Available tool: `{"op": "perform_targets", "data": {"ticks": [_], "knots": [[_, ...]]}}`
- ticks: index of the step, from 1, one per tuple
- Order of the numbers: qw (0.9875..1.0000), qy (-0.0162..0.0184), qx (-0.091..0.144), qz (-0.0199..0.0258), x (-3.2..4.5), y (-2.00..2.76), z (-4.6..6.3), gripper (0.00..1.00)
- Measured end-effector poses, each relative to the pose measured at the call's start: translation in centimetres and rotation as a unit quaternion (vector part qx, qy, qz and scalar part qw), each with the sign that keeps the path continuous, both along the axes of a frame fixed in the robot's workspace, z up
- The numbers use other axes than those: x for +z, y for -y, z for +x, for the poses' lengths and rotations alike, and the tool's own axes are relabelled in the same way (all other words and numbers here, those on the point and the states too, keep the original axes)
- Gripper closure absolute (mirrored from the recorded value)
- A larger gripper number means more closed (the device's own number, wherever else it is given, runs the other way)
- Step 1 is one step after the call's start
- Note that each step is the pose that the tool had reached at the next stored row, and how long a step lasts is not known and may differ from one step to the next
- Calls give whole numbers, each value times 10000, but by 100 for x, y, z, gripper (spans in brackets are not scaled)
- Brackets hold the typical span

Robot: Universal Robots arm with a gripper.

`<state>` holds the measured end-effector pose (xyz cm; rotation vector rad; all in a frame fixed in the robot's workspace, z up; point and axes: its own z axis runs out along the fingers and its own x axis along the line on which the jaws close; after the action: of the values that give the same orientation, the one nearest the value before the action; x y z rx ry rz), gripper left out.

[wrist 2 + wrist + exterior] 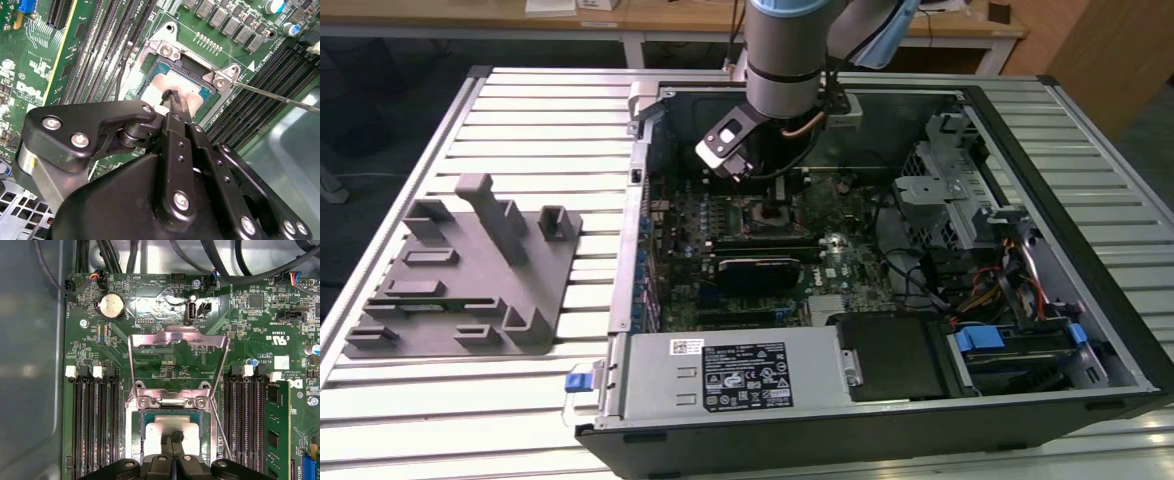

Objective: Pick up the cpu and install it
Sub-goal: 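Place the cpu into insertion slot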

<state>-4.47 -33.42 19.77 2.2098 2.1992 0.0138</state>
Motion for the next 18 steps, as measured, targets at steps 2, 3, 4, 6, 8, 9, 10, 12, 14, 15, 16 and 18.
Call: {"op": "perform_targets", "data": {"ticks": [2, 3, 4, 6, 8, 9, 10, 12, 14, 15, 16, 18], "knots": [[10000, 2, 0, 5, -6, -1, 1, 89], [10000, 1, 0, 4, -7, -1, 0, 89], [10000, 0, 0, 3, -10, -1, 0, 89], [10000, 1, 0, 3, -14, 0, 0, 89], [10000, 2, 0, 6, -16, 0, 0, 89], [10000, 2, 0, 6, -16, 0, 0, 89], [10000, 2, 0, 6, -14, 0, 0, 89], [10000, 5, 0, 11, -5, -2, 1, 89], [10000, 12, 1, 22, 13, -6, 4, 89], [10000, 6, 0, 13, 33, -4, 3, 89], [10000, 4, 1, 9, 52, -2, 2, 89], [10000, 4, 0, 9, 89, -2, 2, 89]]}}
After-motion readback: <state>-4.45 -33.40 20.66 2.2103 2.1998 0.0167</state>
